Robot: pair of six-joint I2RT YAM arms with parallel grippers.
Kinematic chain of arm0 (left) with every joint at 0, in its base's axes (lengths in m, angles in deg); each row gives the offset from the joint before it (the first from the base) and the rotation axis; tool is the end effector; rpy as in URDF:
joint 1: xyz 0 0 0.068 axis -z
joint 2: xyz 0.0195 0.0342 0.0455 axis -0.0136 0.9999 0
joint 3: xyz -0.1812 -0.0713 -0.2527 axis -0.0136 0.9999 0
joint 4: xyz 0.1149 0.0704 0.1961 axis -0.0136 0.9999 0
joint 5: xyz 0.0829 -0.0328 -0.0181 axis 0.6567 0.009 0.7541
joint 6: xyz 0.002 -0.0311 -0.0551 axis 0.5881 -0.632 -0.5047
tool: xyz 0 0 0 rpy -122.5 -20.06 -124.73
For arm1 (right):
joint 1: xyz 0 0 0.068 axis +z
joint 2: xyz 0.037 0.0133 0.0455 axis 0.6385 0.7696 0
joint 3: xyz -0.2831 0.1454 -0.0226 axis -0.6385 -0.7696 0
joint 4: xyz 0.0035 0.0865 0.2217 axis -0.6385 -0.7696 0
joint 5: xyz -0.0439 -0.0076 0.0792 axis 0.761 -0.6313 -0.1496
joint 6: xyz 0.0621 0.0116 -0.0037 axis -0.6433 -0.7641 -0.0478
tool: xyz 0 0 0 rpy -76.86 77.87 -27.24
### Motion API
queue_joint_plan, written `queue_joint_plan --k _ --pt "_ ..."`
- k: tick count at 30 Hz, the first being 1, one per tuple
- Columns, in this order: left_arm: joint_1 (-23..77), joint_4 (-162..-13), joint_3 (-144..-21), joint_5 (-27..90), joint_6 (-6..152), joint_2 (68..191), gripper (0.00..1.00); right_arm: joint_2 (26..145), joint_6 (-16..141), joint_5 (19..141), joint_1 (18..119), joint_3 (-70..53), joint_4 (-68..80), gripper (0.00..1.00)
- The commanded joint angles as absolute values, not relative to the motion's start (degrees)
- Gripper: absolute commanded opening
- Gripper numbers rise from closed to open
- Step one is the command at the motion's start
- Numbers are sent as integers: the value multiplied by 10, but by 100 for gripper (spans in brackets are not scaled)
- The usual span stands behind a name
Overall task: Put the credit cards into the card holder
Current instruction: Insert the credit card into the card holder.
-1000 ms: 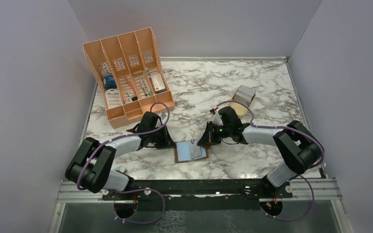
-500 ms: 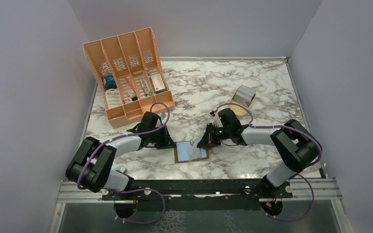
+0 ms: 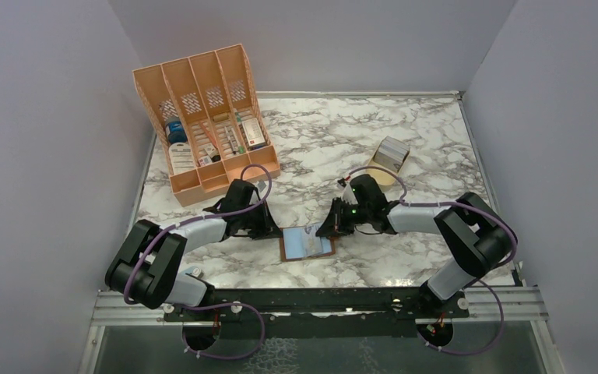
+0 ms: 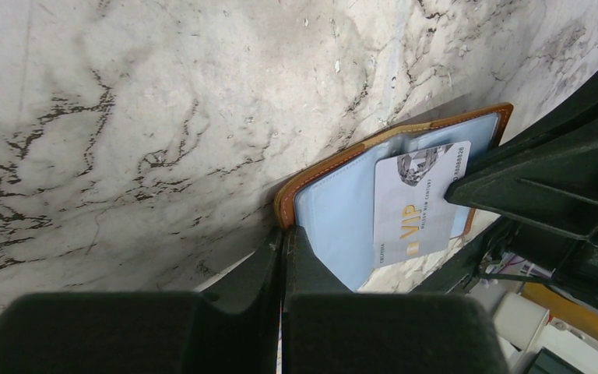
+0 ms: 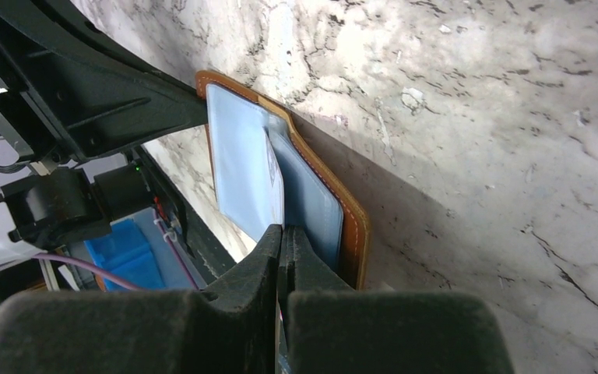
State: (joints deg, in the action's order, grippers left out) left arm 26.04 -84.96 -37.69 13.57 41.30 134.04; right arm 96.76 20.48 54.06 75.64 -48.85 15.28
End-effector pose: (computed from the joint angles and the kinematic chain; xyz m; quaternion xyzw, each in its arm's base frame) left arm 0.1887 -0.1128 0.1900 -0.0699 0.9223 -0.3536 0.1391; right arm 0.2095 0.1847 0.1849 0.0031 0.9031 0.4242 0.0671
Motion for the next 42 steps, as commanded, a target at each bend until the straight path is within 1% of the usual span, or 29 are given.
queue_joint_plan --k 1,11,21,42 --pt "263 -856 -369 124 410 1332 0 947 199 583 761 -506 158 1" --pt "263 -863 -358 123 403 1325 0 951 186 583 761 -517 173 1" --pt "263 -869 -350 123 398 1321 0 919 176 618 762 -537 172 1" --pt "265 -881 -349 118 391 1325 0 964 173 595 771 -511 189 1"
